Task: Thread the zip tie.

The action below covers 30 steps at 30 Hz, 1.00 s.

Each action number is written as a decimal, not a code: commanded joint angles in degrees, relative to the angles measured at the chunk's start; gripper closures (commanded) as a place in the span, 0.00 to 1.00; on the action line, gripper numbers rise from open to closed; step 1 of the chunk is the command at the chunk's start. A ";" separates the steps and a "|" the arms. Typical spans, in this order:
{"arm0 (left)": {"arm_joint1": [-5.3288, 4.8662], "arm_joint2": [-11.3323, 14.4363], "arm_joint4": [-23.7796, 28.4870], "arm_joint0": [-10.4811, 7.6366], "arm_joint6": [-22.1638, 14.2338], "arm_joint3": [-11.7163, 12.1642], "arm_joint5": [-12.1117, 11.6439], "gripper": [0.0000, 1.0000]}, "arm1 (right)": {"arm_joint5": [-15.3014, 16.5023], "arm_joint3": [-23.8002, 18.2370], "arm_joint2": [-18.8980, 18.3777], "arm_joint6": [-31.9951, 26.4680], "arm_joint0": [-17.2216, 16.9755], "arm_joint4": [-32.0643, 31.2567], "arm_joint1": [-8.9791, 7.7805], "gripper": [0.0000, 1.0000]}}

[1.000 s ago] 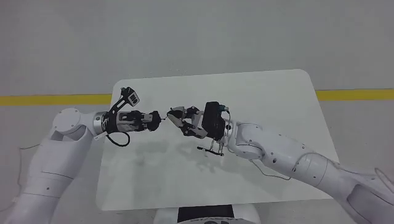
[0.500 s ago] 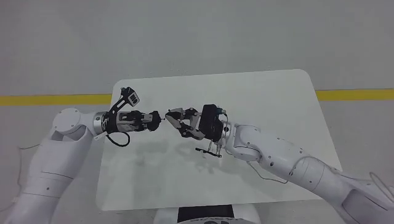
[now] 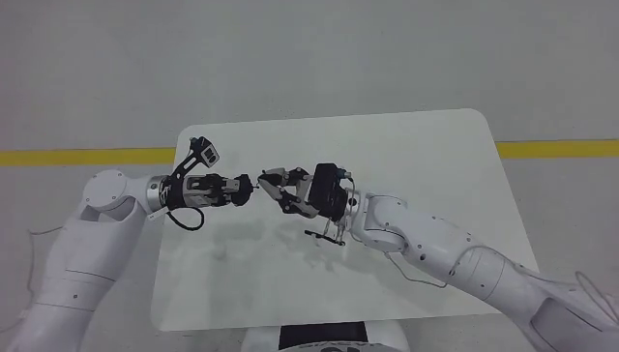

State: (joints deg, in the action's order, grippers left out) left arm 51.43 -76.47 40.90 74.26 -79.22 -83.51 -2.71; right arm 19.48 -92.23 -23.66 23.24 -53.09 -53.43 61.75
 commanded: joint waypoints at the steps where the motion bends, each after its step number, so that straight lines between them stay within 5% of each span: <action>1: 0.02 0.05 -0.02 0.04 0.38 -0.07 0.01 1.00 | 0.00 0.07 -0.25 0.05 -0.15 -0.10 0.09 1.00; 30: -0.66 0.20 0.25 1.20 2.19 -1.43 0.18 1.00 | 0.00 -0.85 -2.17 -0.39 -1.98 -0.28 -0.80 1.00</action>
State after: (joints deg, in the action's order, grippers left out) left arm 50.79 -76.27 41.11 75.46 -77.04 -84.97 -2.53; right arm 19.48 -93.07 -25.90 22.89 -55.09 -53.76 60.97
